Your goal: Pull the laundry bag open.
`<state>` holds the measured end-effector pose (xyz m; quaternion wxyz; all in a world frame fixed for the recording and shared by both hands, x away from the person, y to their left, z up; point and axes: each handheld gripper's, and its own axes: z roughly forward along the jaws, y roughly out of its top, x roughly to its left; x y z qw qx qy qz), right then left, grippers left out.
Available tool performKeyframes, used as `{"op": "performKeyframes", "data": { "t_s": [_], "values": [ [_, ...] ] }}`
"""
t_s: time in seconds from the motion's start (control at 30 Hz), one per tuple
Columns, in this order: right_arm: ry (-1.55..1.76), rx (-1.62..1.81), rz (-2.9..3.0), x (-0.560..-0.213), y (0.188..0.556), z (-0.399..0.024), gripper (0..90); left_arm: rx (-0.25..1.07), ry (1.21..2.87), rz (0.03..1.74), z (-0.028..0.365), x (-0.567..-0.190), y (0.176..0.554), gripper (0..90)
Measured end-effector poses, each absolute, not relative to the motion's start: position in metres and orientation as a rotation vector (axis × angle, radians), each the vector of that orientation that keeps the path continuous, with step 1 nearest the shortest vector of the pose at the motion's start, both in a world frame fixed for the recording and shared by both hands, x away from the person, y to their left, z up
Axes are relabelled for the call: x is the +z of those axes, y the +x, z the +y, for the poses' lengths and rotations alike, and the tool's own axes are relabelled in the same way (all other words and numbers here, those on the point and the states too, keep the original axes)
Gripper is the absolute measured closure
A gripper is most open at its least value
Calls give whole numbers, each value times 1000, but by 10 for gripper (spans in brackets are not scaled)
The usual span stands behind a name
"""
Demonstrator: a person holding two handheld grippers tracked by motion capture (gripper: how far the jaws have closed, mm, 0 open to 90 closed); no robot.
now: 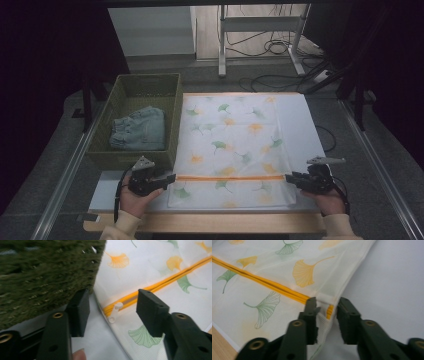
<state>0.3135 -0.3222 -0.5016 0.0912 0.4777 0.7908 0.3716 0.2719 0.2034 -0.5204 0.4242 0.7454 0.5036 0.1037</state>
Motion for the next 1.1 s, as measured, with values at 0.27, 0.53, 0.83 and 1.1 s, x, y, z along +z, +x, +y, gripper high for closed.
{"op": "performKeyframes", "data": {
  "t_s": [0.27, 0.53, 0.83, 1.1],
  "values": [
    [1434, 1099, 2287, -498, 315, -320, 477, 273, 1860, 1264, 208, -523, 274, 357],
    [1372, 1114, 2306, -493, 314, -307, 445, 287, 1877, 1259, 208, -524, 274, 347],
    [1283, 1133, 2356, -489, 316, -288, 414, 300, 1881, 1268, 212, -526, 275, 346],
    [1234, 1130, 2385, -487, 318, -273, 394, 307, 1901, 1264, 212, -527, 275, 346]
  ]
}}
